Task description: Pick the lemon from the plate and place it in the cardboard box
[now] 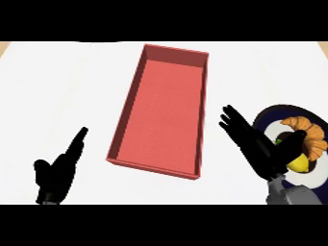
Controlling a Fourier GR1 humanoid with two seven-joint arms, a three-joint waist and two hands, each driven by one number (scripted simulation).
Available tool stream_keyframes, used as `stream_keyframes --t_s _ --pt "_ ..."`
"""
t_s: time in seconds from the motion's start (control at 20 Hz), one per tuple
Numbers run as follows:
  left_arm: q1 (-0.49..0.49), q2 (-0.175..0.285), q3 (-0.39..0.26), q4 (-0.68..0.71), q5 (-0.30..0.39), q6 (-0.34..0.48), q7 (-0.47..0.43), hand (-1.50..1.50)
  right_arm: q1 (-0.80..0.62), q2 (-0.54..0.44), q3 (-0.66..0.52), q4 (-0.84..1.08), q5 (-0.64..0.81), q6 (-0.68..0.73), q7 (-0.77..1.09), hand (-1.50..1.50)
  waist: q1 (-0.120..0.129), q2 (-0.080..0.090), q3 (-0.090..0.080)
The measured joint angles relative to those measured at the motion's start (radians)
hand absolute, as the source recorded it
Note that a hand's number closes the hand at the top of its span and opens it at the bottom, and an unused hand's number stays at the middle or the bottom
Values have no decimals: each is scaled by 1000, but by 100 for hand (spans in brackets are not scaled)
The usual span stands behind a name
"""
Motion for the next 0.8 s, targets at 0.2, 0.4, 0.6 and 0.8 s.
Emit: stream_keyframes --t_s 0.2,0.4,0.6,0.8 --pt "413 170 -207 -346 32 -175 187 0 13 -95 -15 -4 72 39 -42 -150 5 -26 63" --pt "608 343 -222 -433 -7 -215 221 0 -1 -169 -72 -31 134 19 -109 -150 -41 -70 70" --pt "629 414 -127 -427 -47 -184 209 0 -26 -339 -73 -51 335 6 -169 -150 -78 -81 40" --pt "645 424 -99 -420 -61 -172 193 0 -53 -467 -67 -90 510 -18 -259 -150 -105 -79 26"
